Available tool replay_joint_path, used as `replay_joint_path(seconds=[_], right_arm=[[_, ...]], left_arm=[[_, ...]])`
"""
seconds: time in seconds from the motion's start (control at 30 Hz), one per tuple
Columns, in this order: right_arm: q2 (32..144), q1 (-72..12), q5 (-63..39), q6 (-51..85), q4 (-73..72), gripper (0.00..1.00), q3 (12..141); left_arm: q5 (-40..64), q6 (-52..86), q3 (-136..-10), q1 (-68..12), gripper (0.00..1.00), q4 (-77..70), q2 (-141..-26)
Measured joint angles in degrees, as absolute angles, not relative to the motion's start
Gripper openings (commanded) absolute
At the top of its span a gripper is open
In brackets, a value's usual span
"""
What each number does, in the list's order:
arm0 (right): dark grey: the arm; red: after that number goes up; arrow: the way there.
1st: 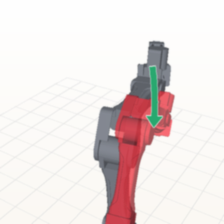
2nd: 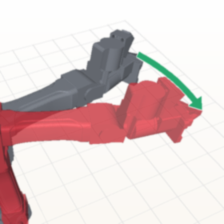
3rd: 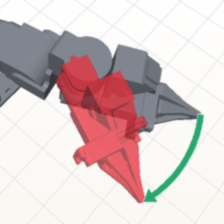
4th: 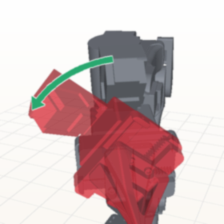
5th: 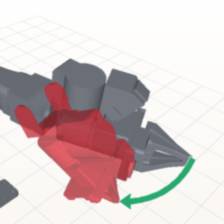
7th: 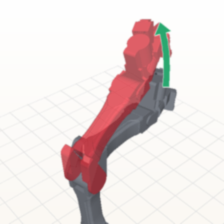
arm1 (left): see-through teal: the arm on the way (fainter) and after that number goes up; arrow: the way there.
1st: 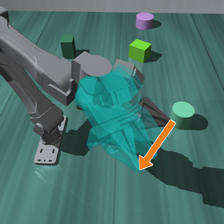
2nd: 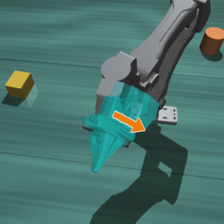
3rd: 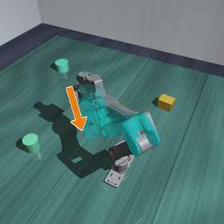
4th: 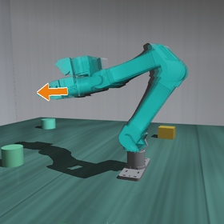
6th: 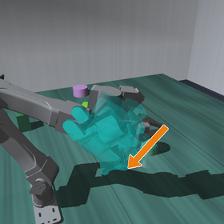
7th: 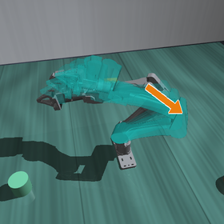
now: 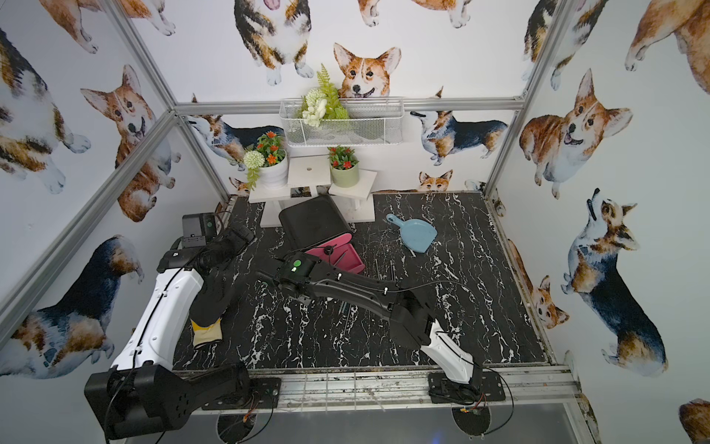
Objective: Please place the pencils in the drawer according to their color
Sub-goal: Adjust the pencil in the drawer.
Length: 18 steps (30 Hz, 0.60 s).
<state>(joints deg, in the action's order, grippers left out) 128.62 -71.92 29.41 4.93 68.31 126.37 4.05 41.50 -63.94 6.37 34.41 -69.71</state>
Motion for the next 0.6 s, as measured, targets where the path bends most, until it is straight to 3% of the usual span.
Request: replay_joint_path(seconds=[0.2, 0.6], right_arm=[[130.98, -71.13, 28.18, 5.58, 68.77, 0.67, 127.15], [131.74, -68.95, 27.77, 7.16, 70.13, 0.67, 127.98]], left_arm=[[4.45, 41.50, -64.05, 6.37, 1.00, 34.37, -69.84], [4.89, 41.47, -64.05, 6.37, 1.00, 34.02, -69.93]])
